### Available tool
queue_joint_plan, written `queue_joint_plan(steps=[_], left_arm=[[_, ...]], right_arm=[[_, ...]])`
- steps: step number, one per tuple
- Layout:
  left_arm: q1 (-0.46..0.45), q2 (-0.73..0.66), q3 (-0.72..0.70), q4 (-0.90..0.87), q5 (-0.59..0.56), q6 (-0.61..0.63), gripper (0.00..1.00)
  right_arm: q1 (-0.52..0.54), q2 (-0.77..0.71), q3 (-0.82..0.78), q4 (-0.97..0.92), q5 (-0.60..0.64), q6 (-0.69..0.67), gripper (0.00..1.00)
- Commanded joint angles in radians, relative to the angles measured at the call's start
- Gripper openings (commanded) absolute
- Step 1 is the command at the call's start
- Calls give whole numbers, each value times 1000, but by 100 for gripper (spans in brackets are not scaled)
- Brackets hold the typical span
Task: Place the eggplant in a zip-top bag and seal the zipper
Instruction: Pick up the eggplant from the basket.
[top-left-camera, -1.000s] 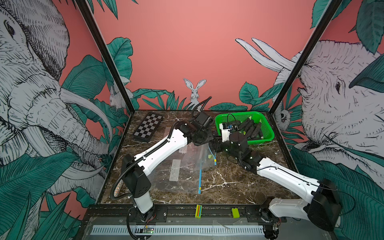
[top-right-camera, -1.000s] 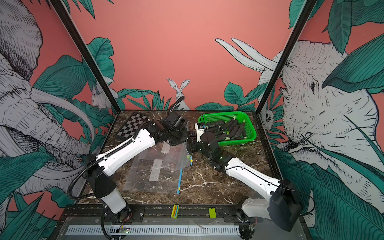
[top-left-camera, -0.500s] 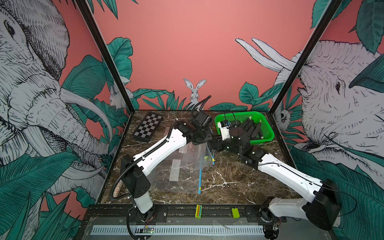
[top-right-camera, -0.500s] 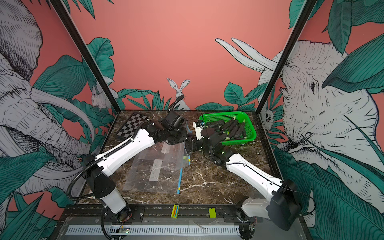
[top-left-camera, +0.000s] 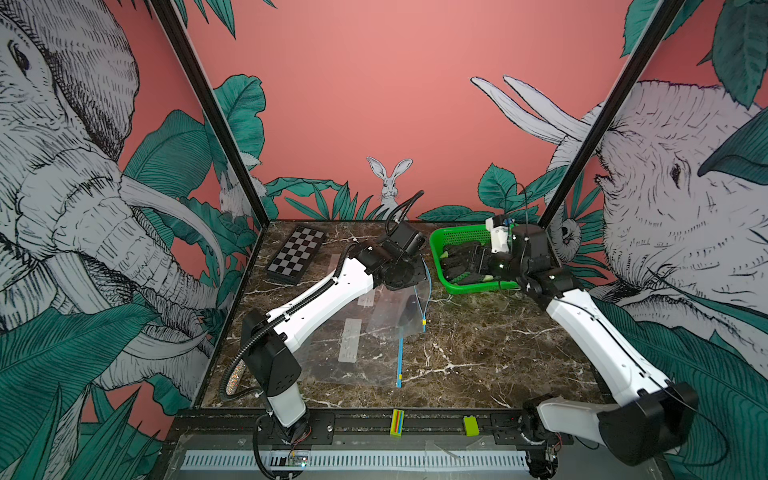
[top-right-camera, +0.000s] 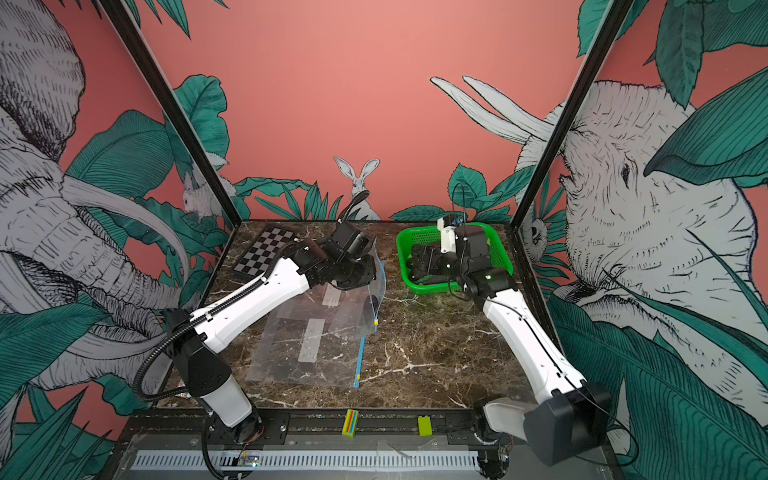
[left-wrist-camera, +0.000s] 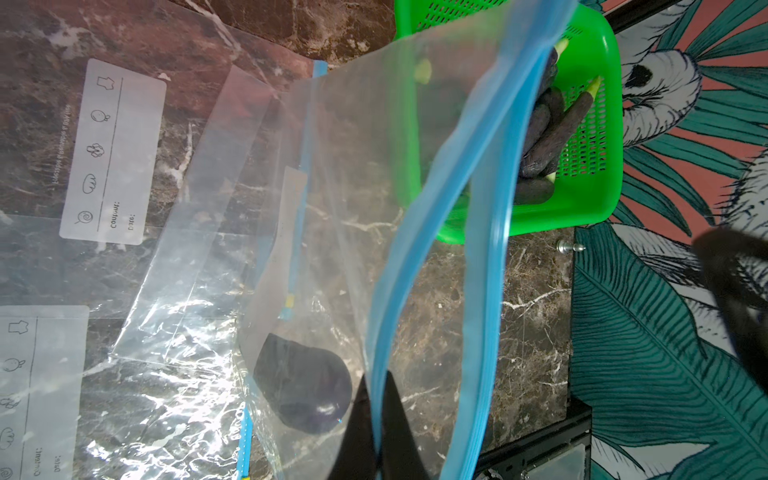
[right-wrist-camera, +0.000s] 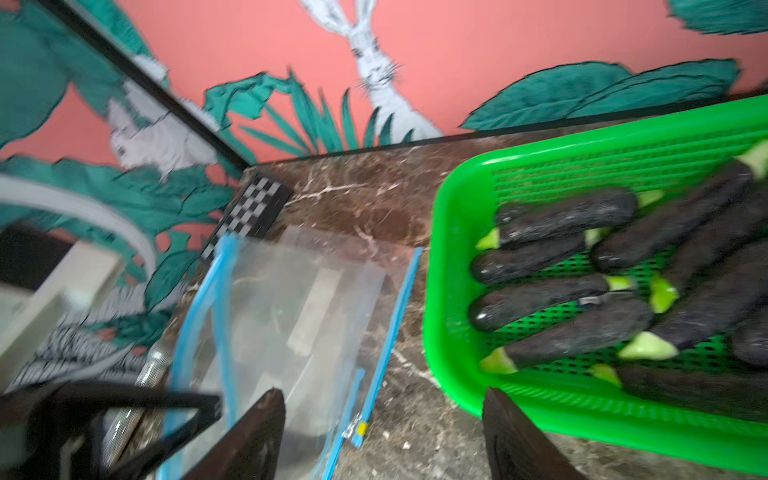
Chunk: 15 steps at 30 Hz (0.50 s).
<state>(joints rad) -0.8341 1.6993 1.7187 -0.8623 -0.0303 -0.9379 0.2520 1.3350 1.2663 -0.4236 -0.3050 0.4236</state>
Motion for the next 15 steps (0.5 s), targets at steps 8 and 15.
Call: queue_joint_plan(steps=[8,15], left_arm=[[4,-77,-24,-11,-17,4,0],[5,-80,-39,-4,-15,8,0]], right_arm=[[-197,484,385,-329,188,-37,75],[-278,573,372,-322,260,-53,74]])
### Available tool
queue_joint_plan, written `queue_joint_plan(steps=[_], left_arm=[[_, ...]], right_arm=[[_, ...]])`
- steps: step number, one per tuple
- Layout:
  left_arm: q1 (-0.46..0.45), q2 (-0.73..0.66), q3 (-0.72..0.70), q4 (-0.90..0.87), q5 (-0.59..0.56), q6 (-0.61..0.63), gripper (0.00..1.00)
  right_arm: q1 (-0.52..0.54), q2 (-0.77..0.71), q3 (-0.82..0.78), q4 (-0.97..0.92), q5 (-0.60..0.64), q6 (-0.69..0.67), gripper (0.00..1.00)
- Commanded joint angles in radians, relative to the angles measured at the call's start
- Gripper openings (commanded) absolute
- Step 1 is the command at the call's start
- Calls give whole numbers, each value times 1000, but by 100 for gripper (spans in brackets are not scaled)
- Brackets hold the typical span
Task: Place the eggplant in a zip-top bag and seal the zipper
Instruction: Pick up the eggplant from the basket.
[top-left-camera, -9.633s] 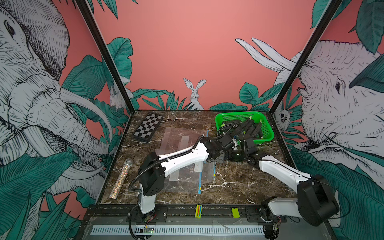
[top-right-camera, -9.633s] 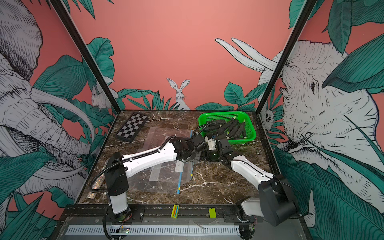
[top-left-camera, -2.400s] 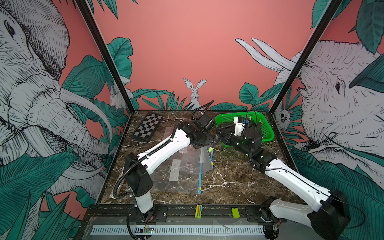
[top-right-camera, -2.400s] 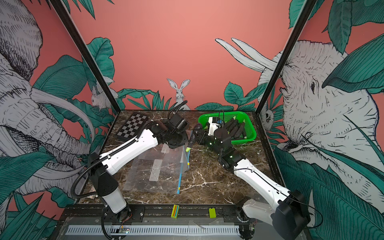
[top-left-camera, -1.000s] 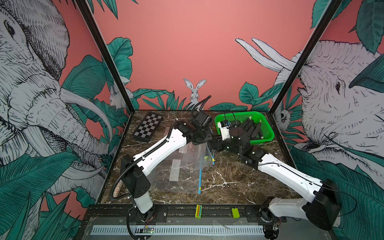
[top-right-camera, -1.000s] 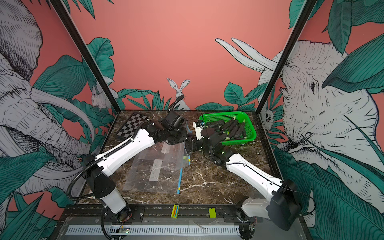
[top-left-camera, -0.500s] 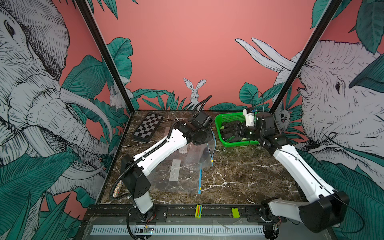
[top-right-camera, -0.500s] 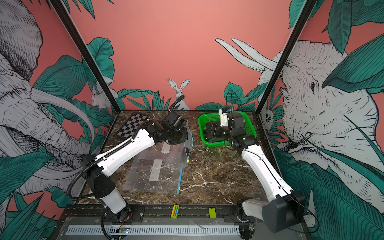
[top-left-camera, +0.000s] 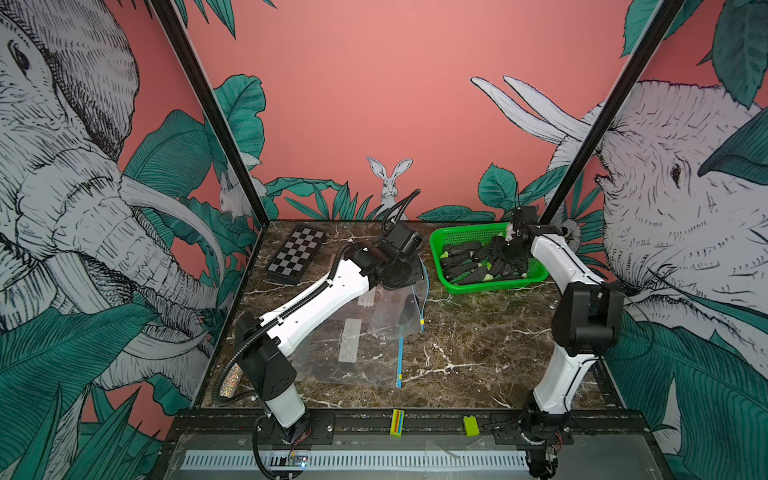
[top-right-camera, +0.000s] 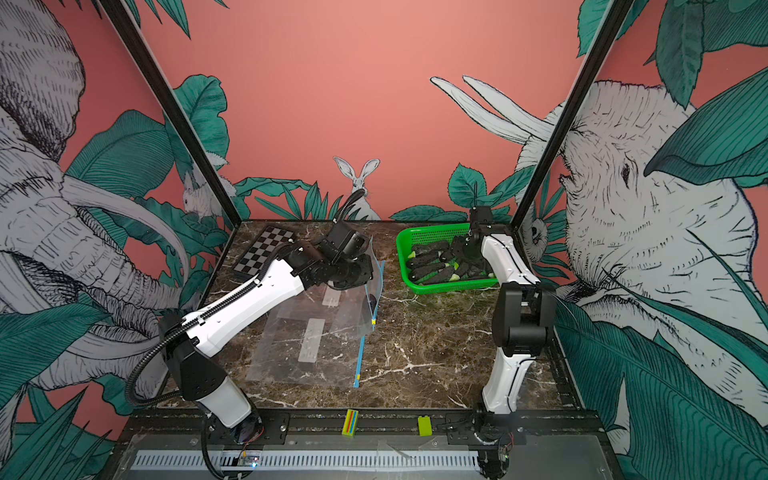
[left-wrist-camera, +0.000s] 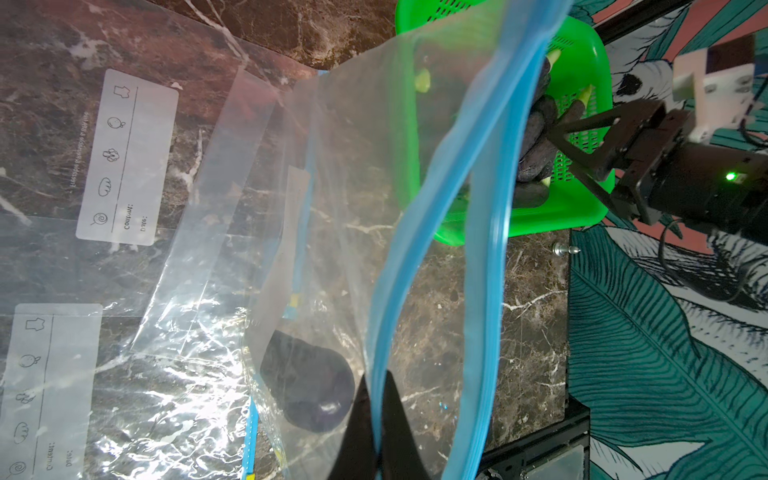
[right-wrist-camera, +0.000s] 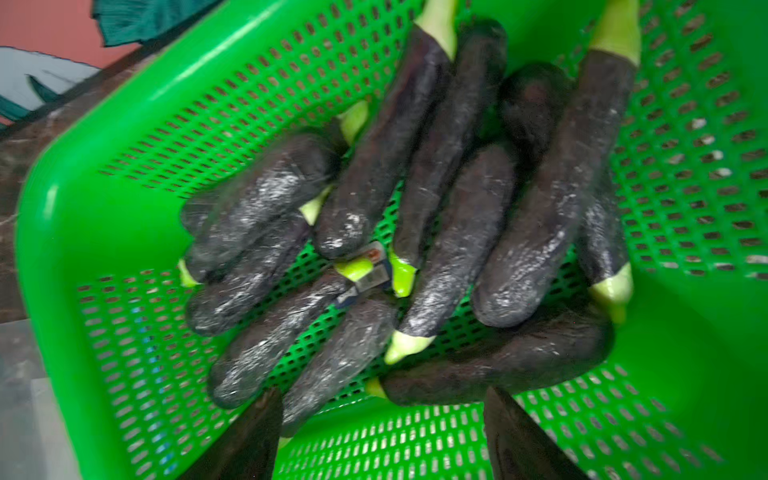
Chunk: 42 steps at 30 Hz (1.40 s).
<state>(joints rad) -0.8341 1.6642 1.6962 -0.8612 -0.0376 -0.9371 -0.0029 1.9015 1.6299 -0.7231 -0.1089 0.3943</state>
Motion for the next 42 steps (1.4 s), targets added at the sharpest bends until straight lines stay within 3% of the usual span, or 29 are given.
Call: queue_joint_plan(steps=[1,22,25,32,35,37,42], left_arm=[[6,-44,-17,-5,-8,10,0],[7,-36,-13,-20,-10,15,0],[7,-37,-10,-24,-13,14,0],[9,-30,-6,-27,-15,10,0],[10,-24,-2,-25,-11,8,0],[10,-23,-2,-25,-10,6,0],[10,-18,0,-25,-8,3,0]], right_arm=[[-33,19,7,-22,63,-27,74],[-88,226,135,13,118,-93,58],[-96,251,140,28,110,-95,52],[-118,287,136,51,78,-107,55],[-124,282,123,75,58,-116,45],[-124,255,103,94,34,-119,32],[-123,150,62,124,-20,-119,21]])
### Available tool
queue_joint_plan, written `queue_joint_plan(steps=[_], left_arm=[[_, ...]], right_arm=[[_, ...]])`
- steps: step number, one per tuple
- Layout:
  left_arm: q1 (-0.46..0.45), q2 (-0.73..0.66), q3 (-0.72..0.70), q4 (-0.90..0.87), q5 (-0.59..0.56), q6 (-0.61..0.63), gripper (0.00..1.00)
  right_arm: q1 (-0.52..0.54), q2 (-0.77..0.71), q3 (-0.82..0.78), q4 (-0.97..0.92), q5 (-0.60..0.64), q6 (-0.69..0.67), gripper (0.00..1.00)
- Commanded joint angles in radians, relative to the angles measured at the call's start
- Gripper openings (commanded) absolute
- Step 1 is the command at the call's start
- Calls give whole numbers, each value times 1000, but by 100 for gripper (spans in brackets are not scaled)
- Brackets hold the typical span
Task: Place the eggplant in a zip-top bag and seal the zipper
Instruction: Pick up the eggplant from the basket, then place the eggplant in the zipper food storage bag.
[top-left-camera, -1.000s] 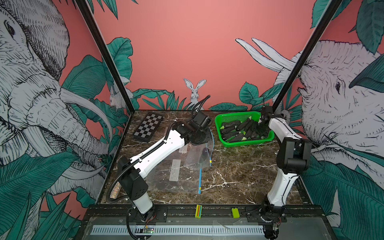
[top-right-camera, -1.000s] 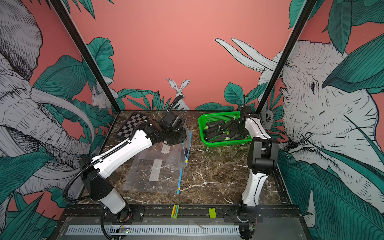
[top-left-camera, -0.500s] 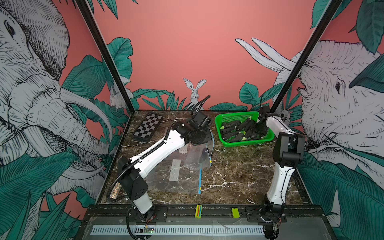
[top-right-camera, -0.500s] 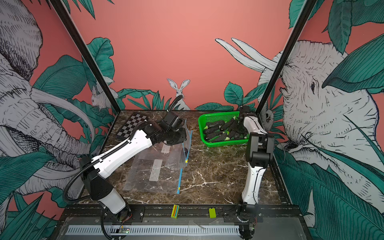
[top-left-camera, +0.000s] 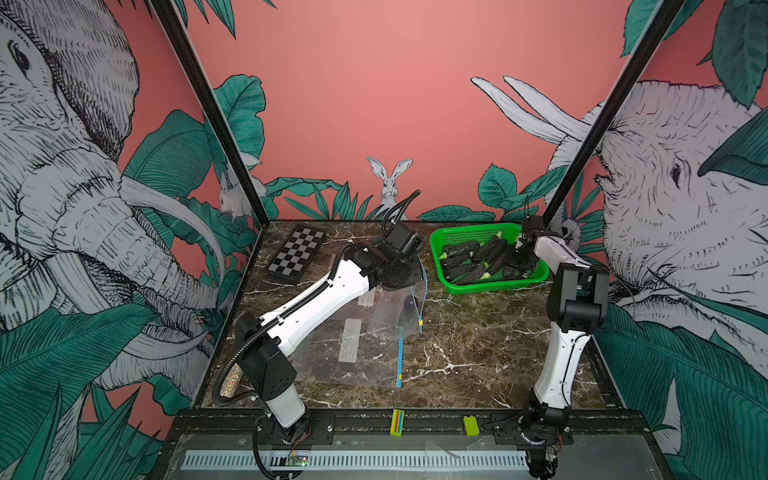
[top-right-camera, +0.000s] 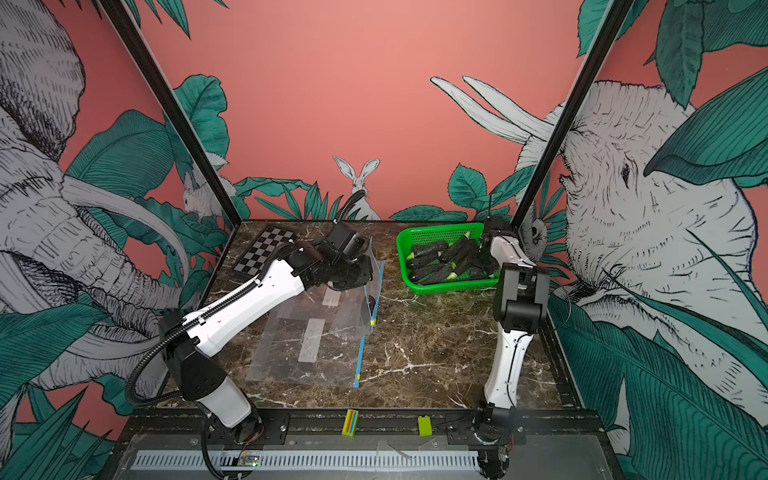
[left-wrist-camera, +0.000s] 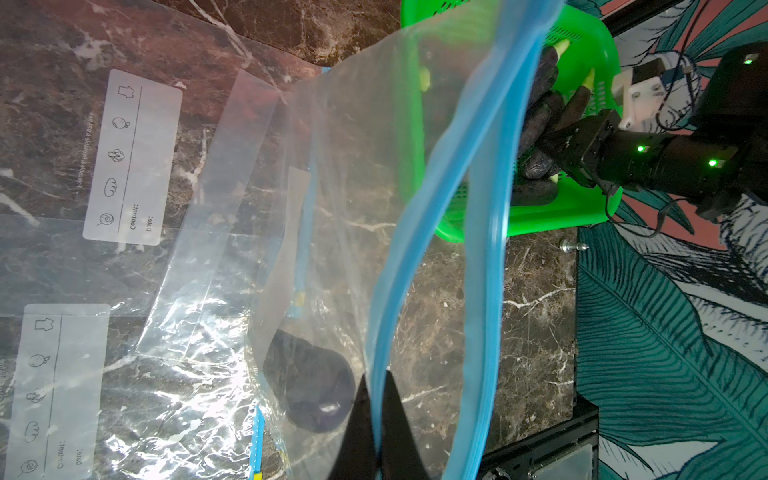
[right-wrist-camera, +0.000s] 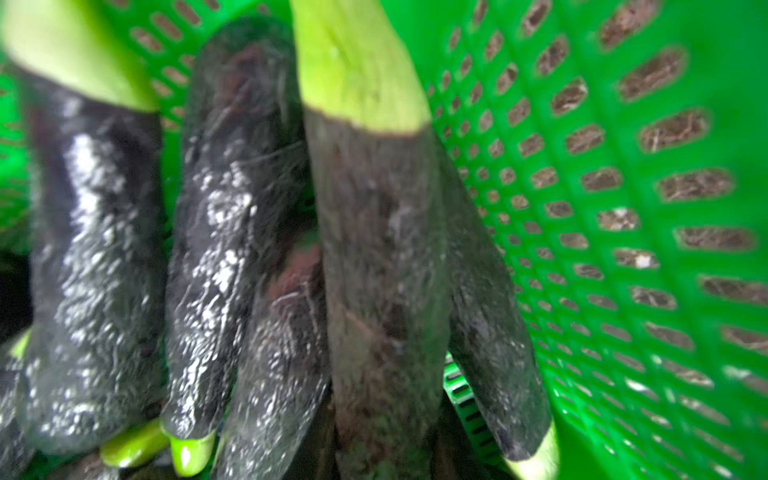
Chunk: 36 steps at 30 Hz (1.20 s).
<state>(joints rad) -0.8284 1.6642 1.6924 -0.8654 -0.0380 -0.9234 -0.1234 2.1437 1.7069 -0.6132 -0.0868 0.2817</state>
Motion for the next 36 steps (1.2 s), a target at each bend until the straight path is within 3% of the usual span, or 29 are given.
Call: queue_joint_plan(steps=[1,5,13,18,22,26,36], left_arm=[[5,-18,6,-21,-8,-9,0],[4,-17,12,-23,-1,-5,0],[5,-26,15,-18,1,-9,0],[5,-33,4,0,14,-25,0],[6,-26,4,6,24,-32,0],[5,-23,7,8,32,-35,0],[6,-20,15,14,29,-43,0]], right_arm=[[-2,-112,-19,13,-52,-7,20],[-1,-233,-55,25,-103,-6,16],[10,-516,-242,126,-320,30,14],[123,-759,-429,283,-470,135,14],[304,-922,-565,455,-440,251,13],[449,-985,-639,607,-370,347,13],[691,-924,-659,703,-208,329,13]])
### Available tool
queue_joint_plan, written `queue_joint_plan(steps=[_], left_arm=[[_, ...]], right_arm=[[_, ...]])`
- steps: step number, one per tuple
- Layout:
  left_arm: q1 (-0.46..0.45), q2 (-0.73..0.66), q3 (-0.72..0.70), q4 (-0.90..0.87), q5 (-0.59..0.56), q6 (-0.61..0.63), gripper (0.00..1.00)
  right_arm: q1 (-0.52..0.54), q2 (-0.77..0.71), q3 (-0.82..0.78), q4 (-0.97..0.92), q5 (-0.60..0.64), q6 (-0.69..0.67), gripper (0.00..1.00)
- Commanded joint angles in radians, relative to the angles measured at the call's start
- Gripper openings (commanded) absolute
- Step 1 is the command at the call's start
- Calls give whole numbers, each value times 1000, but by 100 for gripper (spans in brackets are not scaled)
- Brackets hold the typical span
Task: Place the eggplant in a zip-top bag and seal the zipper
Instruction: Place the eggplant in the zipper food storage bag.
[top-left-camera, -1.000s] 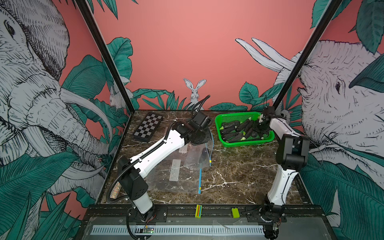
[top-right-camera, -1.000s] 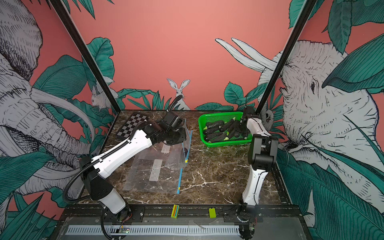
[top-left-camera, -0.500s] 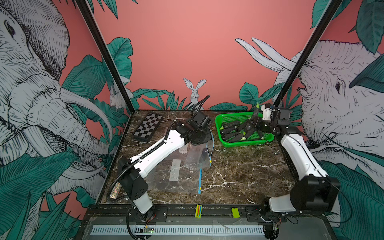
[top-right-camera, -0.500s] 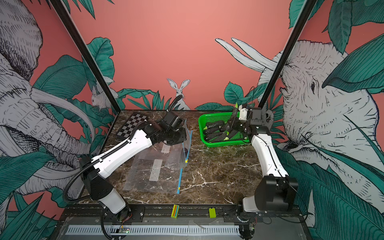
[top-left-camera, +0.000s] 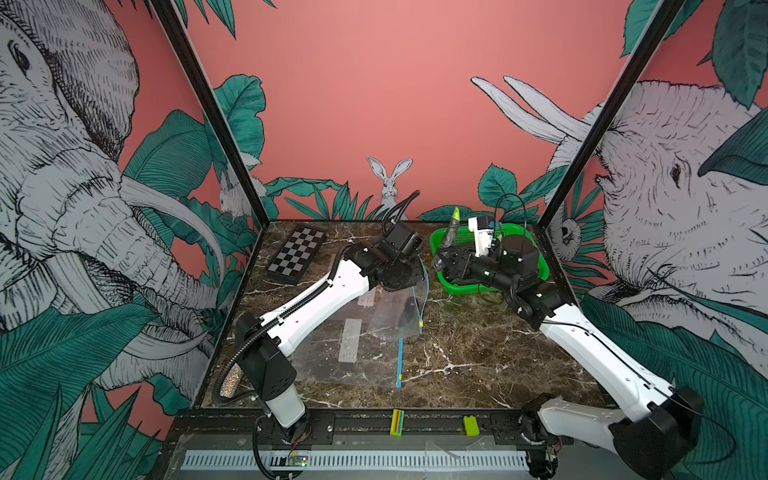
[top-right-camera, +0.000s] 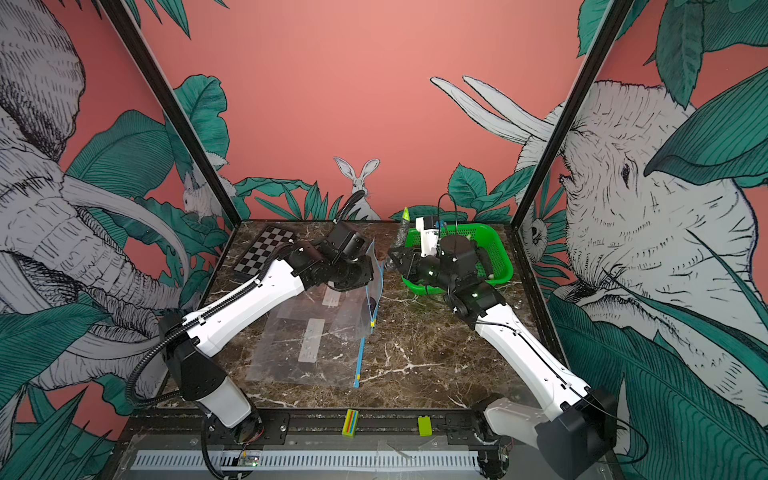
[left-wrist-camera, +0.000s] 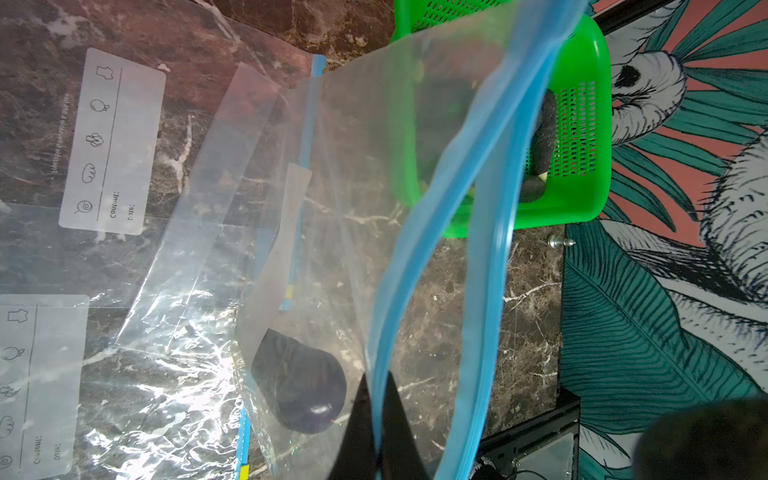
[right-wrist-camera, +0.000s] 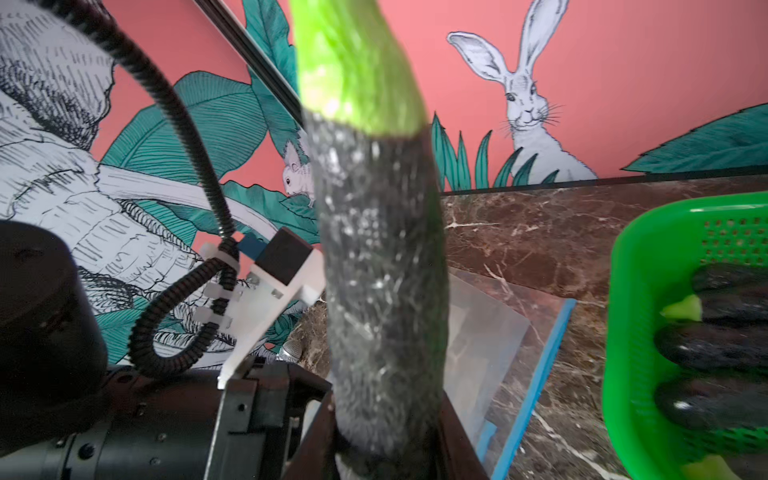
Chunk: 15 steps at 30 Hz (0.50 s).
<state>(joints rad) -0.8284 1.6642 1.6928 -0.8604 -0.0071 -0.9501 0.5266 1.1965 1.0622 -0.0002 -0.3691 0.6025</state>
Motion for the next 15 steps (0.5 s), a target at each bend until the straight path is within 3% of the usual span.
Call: queue_joint_plan(steps=[1,5,15], left_arm=[[5,-21,14,9,-2,-16,0],[5,-23,15,8,-4,-17,0],[6,-25,20,6,-14,-6,0]], right_arm=[[58,31,-13,91,86,1,13],[118,69,5,33,156,-51,13],[154,86,-37,-70,253,-149,13]])
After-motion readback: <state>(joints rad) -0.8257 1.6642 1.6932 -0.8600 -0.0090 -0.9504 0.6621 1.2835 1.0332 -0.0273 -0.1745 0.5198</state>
